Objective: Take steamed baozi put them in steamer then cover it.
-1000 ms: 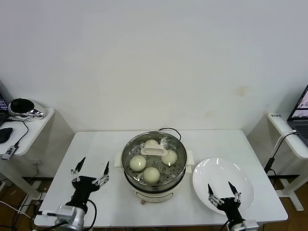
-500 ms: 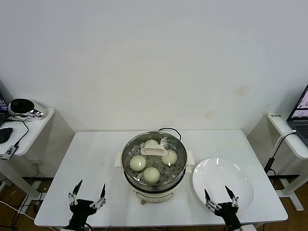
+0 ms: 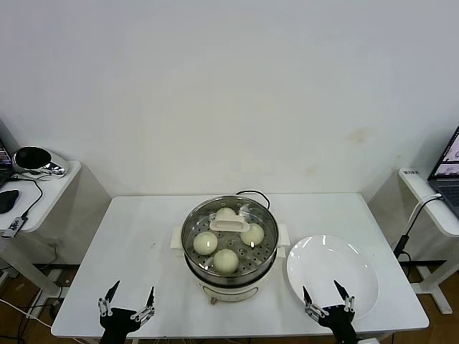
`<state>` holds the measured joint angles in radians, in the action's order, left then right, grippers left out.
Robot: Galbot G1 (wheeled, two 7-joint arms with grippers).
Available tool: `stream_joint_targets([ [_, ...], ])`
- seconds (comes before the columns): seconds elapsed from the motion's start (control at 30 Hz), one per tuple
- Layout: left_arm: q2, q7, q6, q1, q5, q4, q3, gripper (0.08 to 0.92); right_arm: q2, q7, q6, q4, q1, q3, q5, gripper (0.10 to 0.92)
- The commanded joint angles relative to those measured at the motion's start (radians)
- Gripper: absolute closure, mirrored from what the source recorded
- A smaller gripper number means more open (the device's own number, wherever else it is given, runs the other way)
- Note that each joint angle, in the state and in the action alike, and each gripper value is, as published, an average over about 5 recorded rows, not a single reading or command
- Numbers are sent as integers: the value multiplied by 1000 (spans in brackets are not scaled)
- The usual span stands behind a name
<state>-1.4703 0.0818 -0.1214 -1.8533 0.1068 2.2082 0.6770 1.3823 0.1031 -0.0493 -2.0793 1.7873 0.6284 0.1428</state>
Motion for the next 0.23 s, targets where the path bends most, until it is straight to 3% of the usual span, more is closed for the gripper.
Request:
stream_joint_targets([
  [0.03, -9, 1, -42, -17, 7, 27, 13, 177, 11, 19, -15, -18, 12, 2, -44, 203],
  [0.23, -8, 6, -43, -16, 7, 28, 15, 177, 13, 23, -12, -13, 11, 3, -53, 203],
])
